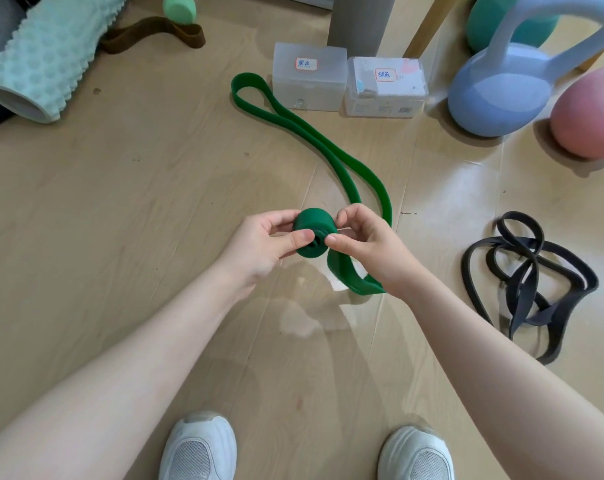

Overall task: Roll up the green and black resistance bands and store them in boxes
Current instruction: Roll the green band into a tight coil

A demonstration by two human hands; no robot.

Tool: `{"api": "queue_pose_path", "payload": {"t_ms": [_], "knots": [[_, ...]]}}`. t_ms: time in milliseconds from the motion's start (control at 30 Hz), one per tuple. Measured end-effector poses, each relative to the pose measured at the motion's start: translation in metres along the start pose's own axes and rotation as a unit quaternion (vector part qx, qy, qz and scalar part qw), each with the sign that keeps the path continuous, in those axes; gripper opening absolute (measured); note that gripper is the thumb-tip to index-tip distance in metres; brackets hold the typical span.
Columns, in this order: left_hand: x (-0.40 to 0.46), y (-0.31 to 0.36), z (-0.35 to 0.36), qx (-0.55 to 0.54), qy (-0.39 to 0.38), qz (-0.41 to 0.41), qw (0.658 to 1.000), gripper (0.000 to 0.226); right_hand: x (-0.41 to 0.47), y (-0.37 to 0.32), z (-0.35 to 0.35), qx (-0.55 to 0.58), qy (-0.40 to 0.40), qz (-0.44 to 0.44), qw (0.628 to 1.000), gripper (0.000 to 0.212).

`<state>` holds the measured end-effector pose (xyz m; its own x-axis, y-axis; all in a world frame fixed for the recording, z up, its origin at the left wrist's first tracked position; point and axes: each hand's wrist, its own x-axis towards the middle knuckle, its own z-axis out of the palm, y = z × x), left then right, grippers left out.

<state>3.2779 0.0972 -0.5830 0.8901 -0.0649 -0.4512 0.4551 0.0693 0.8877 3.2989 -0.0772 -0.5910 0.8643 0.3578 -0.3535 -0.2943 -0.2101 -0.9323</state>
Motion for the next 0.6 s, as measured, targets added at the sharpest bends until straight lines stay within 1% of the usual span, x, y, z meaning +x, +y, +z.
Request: {"api": "queue_pose_path", "payload": {"t_ms": [100,200,267,367,433,500,533,600], "knots": [[-0.001,0.000,0.002,-0.023,0.023,0.000,0.999,0.026,-0.002,0.001,0.010,0.008,0.034,-0.015,0.999,0.014],[0.001,0.000,0.005,-0.087,0.065,-0.025,0.994,0.026,0.002,0.001,0.020,0.008,0.078,-0.028,0.997,0.015],[0.003,0.003,0.005,-0.112,0.078,-0.028,0.990,0.024,0.005,-0.003,0.023,0.015,0.090,-0.027,0.995,0.015],[0.005,0.009,0.001,-0.085,0.071,-0.009,0.994,0.020,0.007,-0.012,0.017,0.017,0.092,-0.015,0.996,0.016],[0.003,0.011,-0.001,-0.059,0.062,0.004,0.996,0.017,0.008,-0.016,0.010,-0.020,0.076,-0.012,0.997,0.019],[0.003,0.010,-0.001,-0.062,0.058,0.003,0.996,0.018,0.006,-0.017,0.008,-0.047,0.067,-0.012,0.997,0.021],[0.003,0.009,0.000,-0.081,0.060,-0.004,0.995,0.019,0.006,-0.016,0.009,-0.029,0.069,-0.011,0.997,0.020],[0.003,0.007,0.003,-0.145,0.065,-0.020,0.987,0.016,0.003,-0.013,0.017,0.053,0.073,0.004,0.996,0.018]]}}
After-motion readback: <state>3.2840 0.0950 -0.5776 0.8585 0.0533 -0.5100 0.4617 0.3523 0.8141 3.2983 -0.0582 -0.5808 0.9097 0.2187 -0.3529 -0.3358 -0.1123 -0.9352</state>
